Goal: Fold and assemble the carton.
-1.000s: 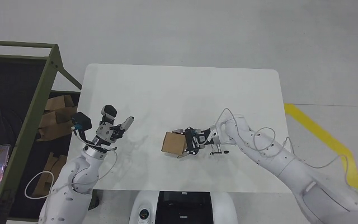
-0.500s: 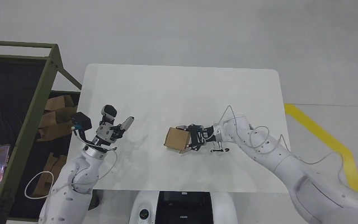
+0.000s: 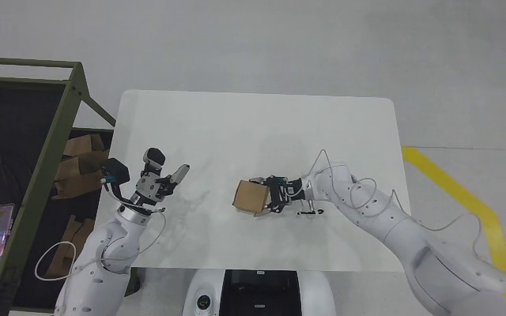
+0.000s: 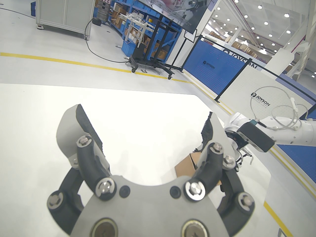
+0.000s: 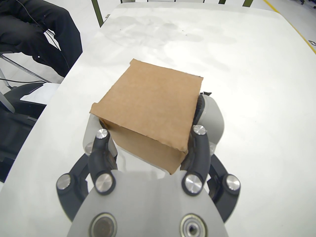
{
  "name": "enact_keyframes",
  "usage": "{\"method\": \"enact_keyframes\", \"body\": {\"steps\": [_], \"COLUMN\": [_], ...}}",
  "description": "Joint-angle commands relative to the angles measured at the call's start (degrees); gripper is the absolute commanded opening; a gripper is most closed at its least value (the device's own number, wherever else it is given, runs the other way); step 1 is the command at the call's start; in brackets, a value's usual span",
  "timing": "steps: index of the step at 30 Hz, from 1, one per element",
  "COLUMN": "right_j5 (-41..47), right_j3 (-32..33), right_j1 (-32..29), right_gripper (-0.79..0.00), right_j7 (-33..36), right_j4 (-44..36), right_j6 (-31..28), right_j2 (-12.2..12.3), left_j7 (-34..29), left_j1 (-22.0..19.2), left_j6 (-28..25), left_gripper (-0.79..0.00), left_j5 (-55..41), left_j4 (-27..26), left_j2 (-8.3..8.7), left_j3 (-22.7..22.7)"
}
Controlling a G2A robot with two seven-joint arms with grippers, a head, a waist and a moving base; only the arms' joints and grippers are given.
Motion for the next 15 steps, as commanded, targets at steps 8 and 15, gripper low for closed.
{"method": "enact_keyframes", "body": {"steps": [8, 15], "right_j5": [-1.59, -0.43], "right_j3": [1.86, 8.23], "right_j1": [-0.36, -3.51], "right_gripper": [0.0, 0.0], "right_j7": [-2.49, -4.47], "right_j4": [-1.31, -6.41], "right_j6": [1.44, 7.92], "right_j2": [1.18, 4.94], "left_j7": [0.0, -0.31], "left_j1": [0.0, -0.18], "left_j6": [0.0, 0.46], "left_gripper": [0.0, 0.0], "left_j5": [0.0, -0.02], "left_j4": [0.0, -0.06], "left_j2": [0.0, -0.03], "left_j3": [0.0, 0.17]}}
